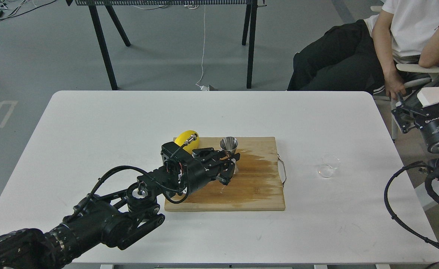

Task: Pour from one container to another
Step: 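Lower the jigger onto the board center with the left gripper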

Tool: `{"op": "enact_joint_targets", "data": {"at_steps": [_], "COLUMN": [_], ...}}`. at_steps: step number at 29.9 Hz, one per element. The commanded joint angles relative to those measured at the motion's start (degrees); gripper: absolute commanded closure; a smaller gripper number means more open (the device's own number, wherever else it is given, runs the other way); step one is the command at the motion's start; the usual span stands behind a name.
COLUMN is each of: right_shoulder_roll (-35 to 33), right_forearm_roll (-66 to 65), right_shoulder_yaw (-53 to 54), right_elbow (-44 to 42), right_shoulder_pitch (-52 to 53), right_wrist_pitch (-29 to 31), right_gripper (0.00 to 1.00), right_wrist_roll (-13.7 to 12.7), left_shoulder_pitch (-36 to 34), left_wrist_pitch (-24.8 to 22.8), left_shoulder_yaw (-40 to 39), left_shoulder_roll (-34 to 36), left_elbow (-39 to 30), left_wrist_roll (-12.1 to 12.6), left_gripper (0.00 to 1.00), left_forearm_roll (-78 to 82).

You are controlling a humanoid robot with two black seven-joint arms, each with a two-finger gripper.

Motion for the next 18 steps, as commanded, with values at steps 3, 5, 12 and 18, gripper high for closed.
{"op": "enact_joint_targets", "data": {"at_steps": [3,5,12,18], "right_shoulder_roll": [-0.1,-0.1,-0.1,-0.1], "right_forearm_roll": [0.0,0.0,0.0,0.0], "right_shoulder_yaw": [0.0,0.0,0.0,0.0], "right_elbow": [0.0,0.0,0.0,0.5], "right_shoulder_pitch": [0.0,0.0,0.0,-0.3], "right_wrist_pitch": [0.0,0.0,0.0,0.0], "right_gripper": [0.0,0.0,0.0,0.0], "right_wrist_roll": [0.0,0.0,0.0,0.0], "left_shoulder_pitch": [0.2,0.3,0.7,0.9], "left_wrist_pitch": [0.0,0.0,0.4,0.3], "left_shoulder_yaw": [0.0,0.1,0.0,0.1], "left_shoulder_roll": [0.0,0.1,0.2,0.7], "left_elbow": [-0.3,-0.4,-1.5,-2.9], "left_wrist_roll": [0.0,0.0,-0.5,-0.9], "left_gripper": [0.53,0.49,0.34,0.32], "left_forearm_roll": [0.0,0.0,0.0,0.0]}}
